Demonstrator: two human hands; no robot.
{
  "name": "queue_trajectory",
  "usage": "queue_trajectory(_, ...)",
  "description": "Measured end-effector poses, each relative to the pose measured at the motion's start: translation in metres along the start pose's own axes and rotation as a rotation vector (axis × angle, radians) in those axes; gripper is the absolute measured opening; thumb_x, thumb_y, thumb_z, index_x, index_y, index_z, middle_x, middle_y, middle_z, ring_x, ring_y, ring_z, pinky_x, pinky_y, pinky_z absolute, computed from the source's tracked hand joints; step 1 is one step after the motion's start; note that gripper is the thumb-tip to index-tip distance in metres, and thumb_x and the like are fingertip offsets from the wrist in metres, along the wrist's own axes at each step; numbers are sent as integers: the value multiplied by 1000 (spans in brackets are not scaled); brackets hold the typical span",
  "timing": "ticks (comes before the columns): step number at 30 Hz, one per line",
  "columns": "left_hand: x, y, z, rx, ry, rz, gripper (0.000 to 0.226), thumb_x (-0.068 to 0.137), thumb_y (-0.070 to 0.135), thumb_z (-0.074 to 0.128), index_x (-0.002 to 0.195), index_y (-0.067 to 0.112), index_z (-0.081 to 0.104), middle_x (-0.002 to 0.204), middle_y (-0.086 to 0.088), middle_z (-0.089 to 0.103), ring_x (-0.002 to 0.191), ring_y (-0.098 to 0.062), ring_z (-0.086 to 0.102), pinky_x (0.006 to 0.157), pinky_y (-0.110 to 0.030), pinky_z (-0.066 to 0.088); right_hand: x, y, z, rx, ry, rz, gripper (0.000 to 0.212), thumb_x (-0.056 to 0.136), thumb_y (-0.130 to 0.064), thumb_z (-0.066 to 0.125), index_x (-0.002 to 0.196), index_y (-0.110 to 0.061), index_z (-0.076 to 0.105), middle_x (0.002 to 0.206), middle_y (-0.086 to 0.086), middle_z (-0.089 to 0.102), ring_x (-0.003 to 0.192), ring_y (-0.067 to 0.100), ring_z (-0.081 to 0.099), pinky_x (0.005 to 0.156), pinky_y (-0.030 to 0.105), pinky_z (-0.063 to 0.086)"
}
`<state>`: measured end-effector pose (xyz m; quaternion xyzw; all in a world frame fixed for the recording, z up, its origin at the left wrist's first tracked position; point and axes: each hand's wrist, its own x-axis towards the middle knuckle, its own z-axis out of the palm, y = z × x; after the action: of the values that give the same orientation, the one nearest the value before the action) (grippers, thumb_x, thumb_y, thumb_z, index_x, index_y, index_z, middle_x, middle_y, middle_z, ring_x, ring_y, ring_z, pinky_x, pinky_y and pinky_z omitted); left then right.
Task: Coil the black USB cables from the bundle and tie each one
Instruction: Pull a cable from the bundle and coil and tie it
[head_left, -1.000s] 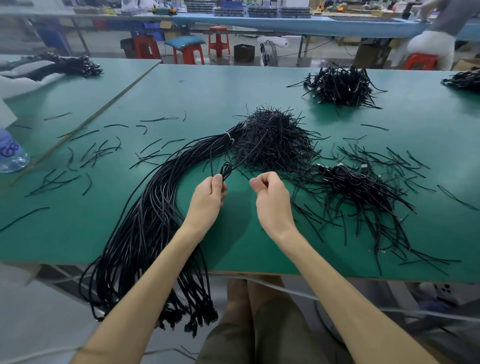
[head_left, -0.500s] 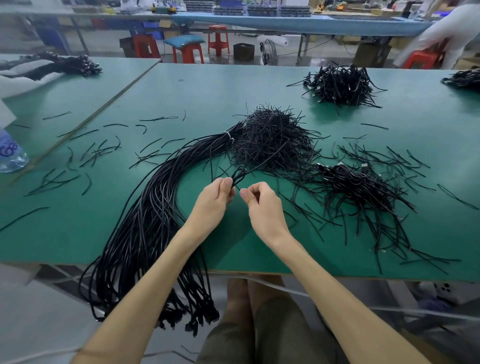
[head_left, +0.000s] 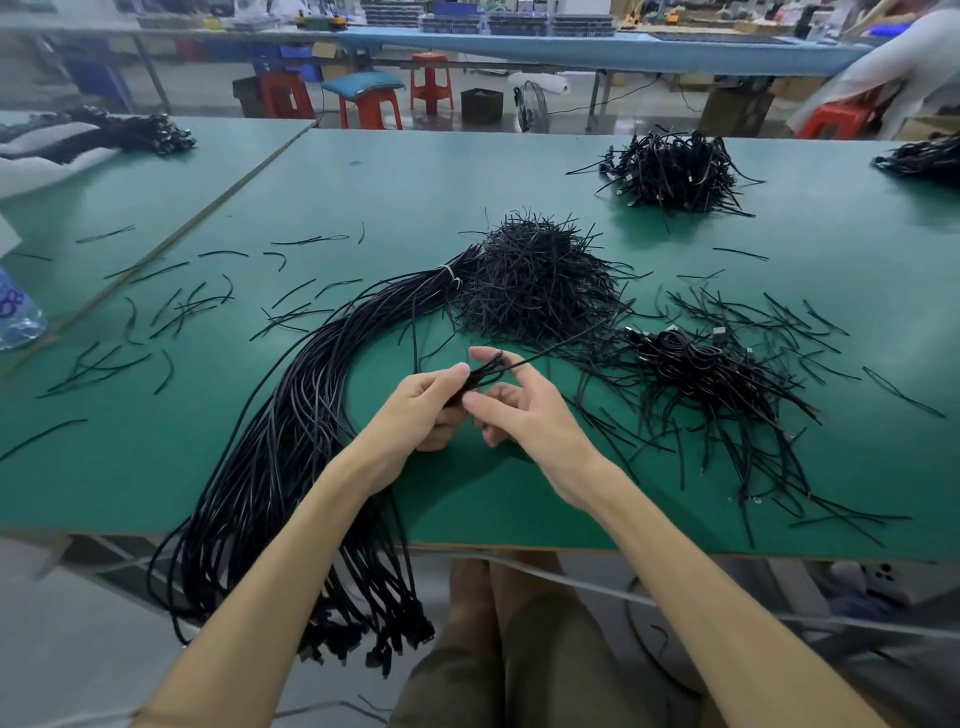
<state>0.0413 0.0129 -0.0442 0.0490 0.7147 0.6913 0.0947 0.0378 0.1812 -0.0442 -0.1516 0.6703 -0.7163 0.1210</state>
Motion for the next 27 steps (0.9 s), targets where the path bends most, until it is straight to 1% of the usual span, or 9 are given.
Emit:
queue_trajectory(3, -2, 2, 1, 33, -32, -20, 45, 108, 41, 45, 67, 27, 57, 59, 7, 27, 49, -11, 19, 43, -20, 18, 0, 3, -4, 55, -41, 9, 48, 91, -21, 76, 134, -36, 58, 67, 2, 49, 60, 15, 47, 65, 29, 43)
queue_trajectory(5, -2, 3, 2, 41, -53, -23, 51, 109, 40, 43, 64, 29, 66, 58, 8, 24, 48, -10, 18, 43, -21, 17, 0, 4, -5, 57, -64, -16, 57, 88, -23, 79, 136, -43, 56, 69, 8, 45, 59, 15, 43, 61, 27, 41)
queue_trajectory(7, -2, 3, 1, 40, -71, -21, 50, 109, 39, 42, 72, 29, 73, 58, 8, 23, 49, -11, 17, 43, -20, 16, -1, 6, -5, 49, -80, -36, 65, 85, -20, 82, 137, -47, 53, 73, 10, 48, 61, 14, 42, 57, 26, 41)
queue_trajectory(12, -1, 1, 0, 34, -68, -29, 39, 104, 46, 50, 89, 17, 70, 57, 8, 25, 48, -10, 19, 41, -17, 19, 0, 6, -5, 62, -79, -7, 47, 85, -14, 81, 126, -27, 63, 78, 3, 62, 63, 14, 44, 57, 27, 39)
queue_trajectory(15, -2, 2, 0, 25, -56, -35, 33, 108, 41, 45, 106, 30, 76, 59, 7, 27, 50, -10, 21, 42, -18, 19, 0, 8, -5, 5, 1, -11, 34, 85, -19, 81, 116, -16, 69, 79, 5, 63, 61, 14, 48, 58, 26, 42)
queue_trajectory(17, -3, 2, 1, 42, -40, -28, 44, 109, 40, 42, 81, 31, 74, 60, 6, 30, 50, -10, 22, 44, -21, 19, -1, 11, -2, -24, 88, -29, 28, 85, -23, 82, 108, -11, 70, 75, 3, 62, 59, 13, 52, 58, 24, 45)
queue_trajectory(19, -5, 3, 2, 64, -17, -23, 52, 109, 42, 42, 60, 28, 55, 59, 5, 31, 48, -11, 21, 44, -23, 18, -2, 14, 1, -26, 129, -38, 26, 86, -25, 82, 103, -10, 70, 74, 0, 65, 62, 12, 56, 59, 25, 49)
queue_trajectory(21, -4, 4, 2, 61, 6, -34, 53, 109, 41, 41, 59, 28, 49, 59, 4, 31, 48, -12, 21, 44, -24, 18, -2, 15, 2, -29, 144, -35, 24, 86, -25, 81, 101, -10, 69, 77, 0, 66, 65, 13, 59, 59, 28, 50)
queue_trajectory(27, -4, 3, 3, 62, 8, -34, 52, 105, 54, 43, 64, 27, 60, 55, 7, 35, 46, -10, 22, 41, -19, 21, -2, 15, 4, -27, 158, -40, 22, 87, -20, 80, 101, -9, 67, 94, 9, 71, 70, 23, 72, 55, 33, 53)
